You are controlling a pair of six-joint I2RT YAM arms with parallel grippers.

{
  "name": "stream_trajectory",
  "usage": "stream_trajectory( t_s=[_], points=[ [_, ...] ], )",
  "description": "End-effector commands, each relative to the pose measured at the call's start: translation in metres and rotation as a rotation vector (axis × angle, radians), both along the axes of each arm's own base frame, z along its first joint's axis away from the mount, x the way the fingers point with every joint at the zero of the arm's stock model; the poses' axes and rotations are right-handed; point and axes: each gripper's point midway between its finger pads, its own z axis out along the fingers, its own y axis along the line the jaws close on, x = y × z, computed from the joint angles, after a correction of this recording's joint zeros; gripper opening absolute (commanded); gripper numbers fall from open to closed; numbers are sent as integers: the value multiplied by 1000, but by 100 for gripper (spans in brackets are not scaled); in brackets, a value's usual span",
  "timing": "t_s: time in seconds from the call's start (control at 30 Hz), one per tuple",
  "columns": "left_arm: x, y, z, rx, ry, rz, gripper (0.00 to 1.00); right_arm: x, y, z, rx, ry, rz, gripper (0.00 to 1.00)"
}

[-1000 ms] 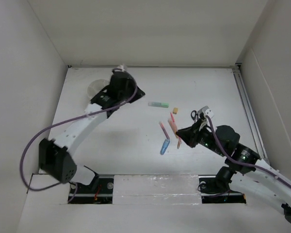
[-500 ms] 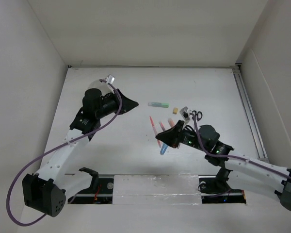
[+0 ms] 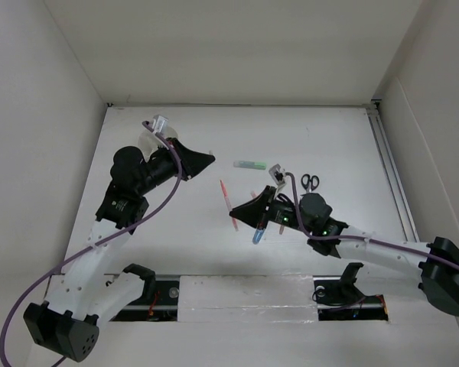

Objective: Sort the stationery into containers
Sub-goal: Close the pen cap on the pen.

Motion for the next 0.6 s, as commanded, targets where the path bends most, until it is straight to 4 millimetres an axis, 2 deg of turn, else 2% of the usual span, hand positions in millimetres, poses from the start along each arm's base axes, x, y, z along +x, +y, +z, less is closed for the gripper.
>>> stream_trajectory(
  t_s=[0.0,0.13,0.27,0.3,0.43,0.57],
  points=[
    [-9,-6,18,-26,-76,-55,0,-5,3,56,156,-94,22,0],
    [-10,-9,14,-30,-67,-82,0,1,3,67,189,-112,-5,0],
    [-14,-12,17,-42,-85,-110,0,6,10,61,179,-105,-5,0],
    [-14,-12,17,-42,-85,-110,0,5,9,69,206,-124,-5,0],
    [-12,-11,17,-43,-85,-101,0,4,15,76,231,-137,24,0],
    [-12,-11,15,-40,-76,-101,0,4,17,75,231,-138,24,0]
  ],
)
